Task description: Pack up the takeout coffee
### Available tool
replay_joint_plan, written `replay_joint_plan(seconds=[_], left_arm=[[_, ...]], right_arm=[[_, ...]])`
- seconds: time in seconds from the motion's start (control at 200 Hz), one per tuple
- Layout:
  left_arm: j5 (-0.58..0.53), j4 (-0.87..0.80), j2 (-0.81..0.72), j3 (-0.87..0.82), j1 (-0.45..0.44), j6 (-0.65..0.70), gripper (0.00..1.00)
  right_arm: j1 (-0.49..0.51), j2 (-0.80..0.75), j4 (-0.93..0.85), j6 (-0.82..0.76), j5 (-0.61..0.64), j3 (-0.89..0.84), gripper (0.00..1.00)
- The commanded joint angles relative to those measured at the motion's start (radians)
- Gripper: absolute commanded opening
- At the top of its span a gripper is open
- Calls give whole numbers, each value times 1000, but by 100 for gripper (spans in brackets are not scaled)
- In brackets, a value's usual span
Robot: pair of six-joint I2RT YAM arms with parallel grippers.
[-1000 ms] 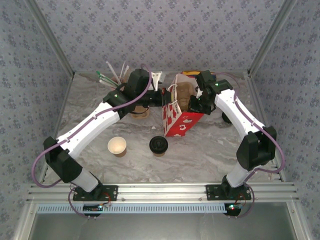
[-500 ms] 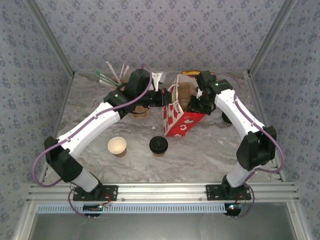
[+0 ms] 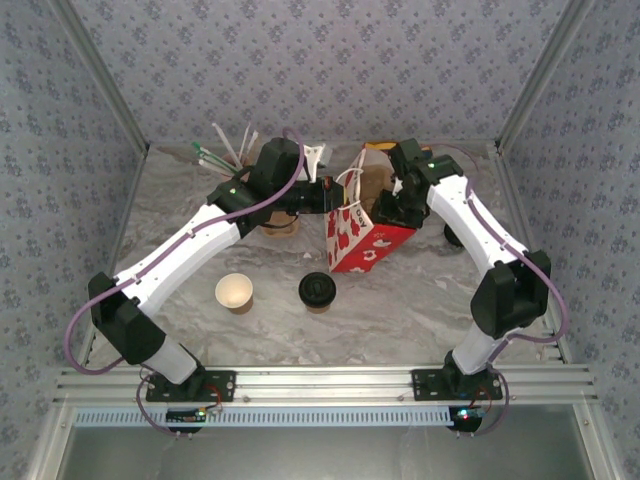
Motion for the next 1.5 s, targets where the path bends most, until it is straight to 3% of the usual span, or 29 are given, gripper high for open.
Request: replay_joint_plan(seconds=[0.0, 0.67, 1.494], left_arm=[[18, 15, 10, 29, -11, 6, 0], [25, 12, 16, 27, -9, 12, 0], [1, 7, -2, -7, -7, 14, 0]], right_arm=[[11, 14, -60, -2, 51, 51, 51], [53, -1, -124, 11, 205, 155, 59], [182, -7, -158, -68, 375, 305, 57]])
